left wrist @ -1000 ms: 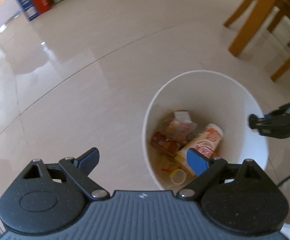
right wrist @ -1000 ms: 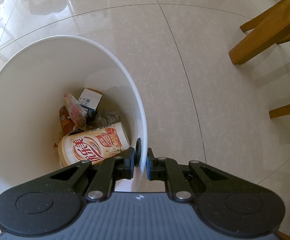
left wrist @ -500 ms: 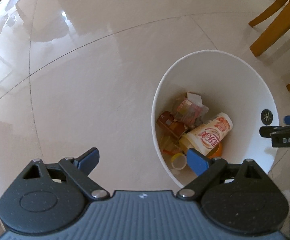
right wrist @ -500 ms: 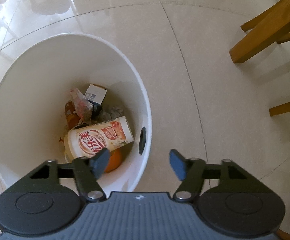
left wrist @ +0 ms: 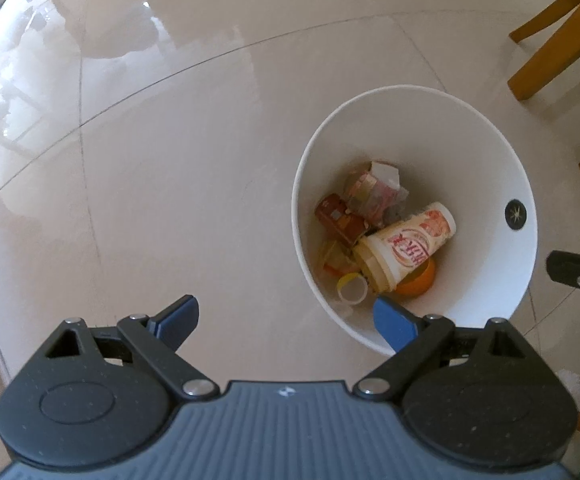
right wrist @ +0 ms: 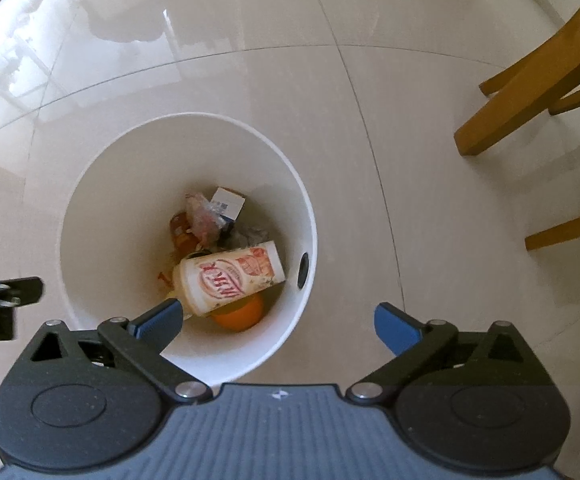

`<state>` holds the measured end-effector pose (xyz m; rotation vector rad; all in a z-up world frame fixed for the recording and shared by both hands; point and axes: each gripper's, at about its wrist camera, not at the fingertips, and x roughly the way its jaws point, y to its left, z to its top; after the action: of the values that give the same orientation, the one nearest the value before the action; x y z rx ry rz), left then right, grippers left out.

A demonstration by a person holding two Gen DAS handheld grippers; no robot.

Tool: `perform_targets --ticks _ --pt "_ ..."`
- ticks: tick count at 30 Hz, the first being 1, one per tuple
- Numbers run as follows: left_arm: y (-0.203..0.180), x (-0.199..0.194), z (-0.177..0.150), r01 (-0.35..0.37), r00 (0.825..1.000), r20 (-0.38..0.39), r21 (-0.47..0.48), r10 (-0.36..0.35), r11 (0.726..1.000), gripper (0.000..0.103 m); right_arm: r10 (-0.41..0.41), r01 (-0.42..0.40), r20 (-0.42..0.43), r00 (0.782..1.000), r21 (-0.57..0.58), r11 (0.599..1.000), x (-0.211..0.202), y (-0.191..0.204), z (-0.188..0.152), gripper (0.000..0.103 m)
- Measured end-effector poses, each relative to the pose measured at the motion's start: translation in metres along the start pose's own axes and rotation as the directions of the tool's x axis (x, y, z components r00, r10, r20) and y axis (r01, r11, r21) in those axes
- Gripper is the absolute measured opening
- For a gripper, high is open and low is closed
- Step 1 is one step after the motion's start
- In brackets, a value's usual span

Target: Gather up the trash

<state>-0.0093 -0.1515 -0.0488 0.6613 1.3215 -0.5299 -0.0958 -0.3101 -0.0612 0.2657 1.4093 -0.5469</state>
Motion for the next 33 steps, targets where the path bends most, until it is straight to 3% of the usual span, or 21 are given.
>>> perform_targets --ticks 5,16,33 --pt "-0.006 -0.014 -0.007 -0.016 1.0 -0.021 -0.019 0.016 1.0 0.094 0.014 -0.013 -0.022 1.0 0.055 0.998 -0.025 -0.001 -0.008 0.103" --pt "-0.015 -0.039 -0.01 0.017 0.999 -0.039 -0.052 -0.019 0.999 0.094 0.023 -0.022 -0.012 1.0 0.127 0.992 -0.06 -0.006 -0.018 0.103" --pt "-0.017 -0.042 -0.006 0.022 0.999 -0.032 -0.064 -0.025 0.998 0.094 0.029 -0.028 -0.006 1.0 0.134 0.991 -0.067 -0.006 -0.016 0.103"
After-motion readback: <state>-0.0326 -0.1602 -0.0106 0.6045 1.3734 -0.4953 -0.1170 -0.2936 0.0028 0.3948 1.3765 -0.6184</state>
